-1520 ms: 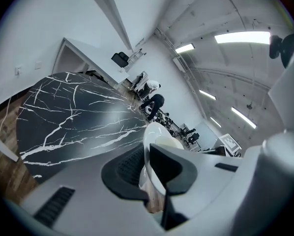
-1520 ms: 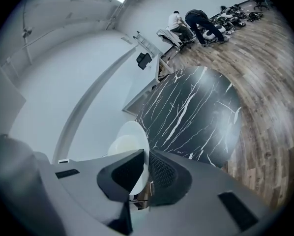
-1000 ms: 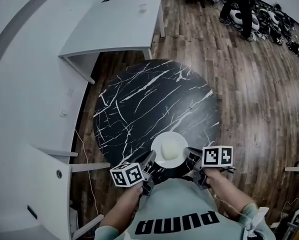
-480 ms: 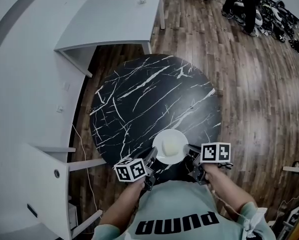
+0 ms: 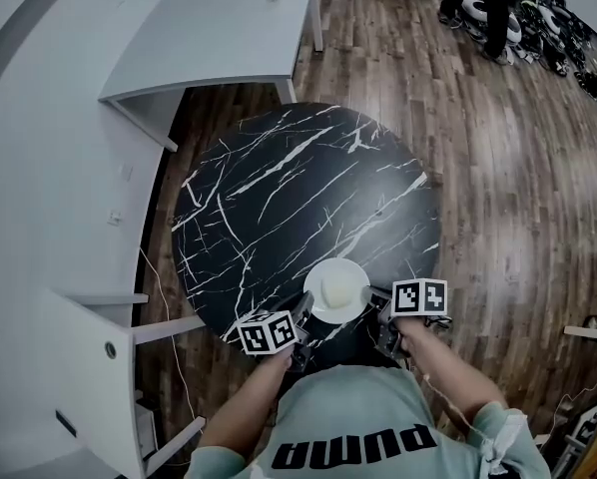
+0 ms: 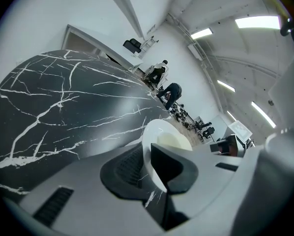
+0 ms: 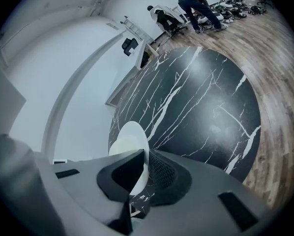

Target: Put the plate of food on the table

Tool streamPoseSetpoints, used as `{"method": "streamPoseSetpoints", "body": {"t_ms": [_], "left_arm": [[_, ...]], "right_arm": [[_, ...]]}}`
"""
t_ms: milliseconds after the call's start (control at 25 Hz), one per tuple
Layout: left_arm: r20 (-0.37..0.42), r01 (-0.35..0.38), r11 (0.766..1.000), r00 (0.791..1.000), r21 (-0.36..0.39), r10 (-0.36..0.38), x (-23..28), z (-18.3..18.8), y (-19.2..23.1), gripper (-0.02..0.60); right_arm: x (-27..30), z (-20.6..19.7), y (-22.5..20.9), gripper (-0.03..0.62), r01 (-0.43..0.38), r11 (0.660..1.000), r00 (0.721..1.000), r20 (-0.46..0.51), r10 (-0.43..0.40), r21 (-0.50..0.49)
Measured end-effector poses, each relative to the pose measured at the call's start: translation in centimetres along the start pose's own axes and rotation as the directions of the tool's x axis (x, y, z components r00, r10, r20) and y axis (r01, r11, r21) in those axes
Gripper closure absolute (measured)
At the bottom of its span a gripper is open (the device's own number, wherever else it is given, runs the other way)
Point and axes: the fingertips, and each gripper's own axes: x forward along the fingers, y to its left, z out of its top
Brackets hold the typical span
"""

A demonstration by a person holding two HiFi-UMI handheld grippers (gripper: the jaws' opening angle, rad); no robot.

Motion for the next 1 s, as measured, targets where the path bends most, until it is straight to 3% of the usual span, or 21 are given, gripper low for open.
{"method": "streamPoseSetpoints", "body": {"t_ms": [1000], "left_arm": [[-0.059, -0.101, 0.992, 0.993, 0.073, 0.106, 5.0, -1.1, 3.5, 0.518]], "right_arm": [[4.5, 1.0, -4.7, 0.559, 0.062, 0.998, 0.997, -0.048, -0.062, -0.007]]}}
